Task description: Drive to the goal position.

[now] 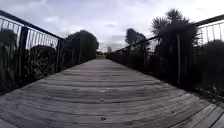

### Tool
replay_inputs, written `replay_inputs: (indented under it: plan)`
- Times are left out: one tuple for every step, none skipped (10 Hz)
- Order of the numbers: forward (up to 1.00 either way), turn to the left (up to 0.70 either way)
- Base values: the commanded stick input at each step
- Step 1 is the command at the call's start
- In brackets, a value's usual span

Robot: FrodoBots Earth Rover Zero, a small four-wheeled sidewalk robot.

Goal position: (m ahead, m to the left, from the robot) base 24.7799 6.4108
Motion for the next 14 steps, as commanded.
replay_inputs:
  plan:
    - [0.07, 0.00]
    - [0.07, 0.00]
    - [0.00, 0.00]
    - [0.00, 0.00]
    - [0.00, 0.00]
    - [0.00, 0.00]
    - [0.00, 0.00]
    - [-0.13, 0.00]
    - [-0.63, 0.00]
    - [-0.53, 0.00]
    - [-0.33, 0.00]
    - [-0.13, 0.00]
    - [0.70, 0.00]
    - [0.70, 0.00]
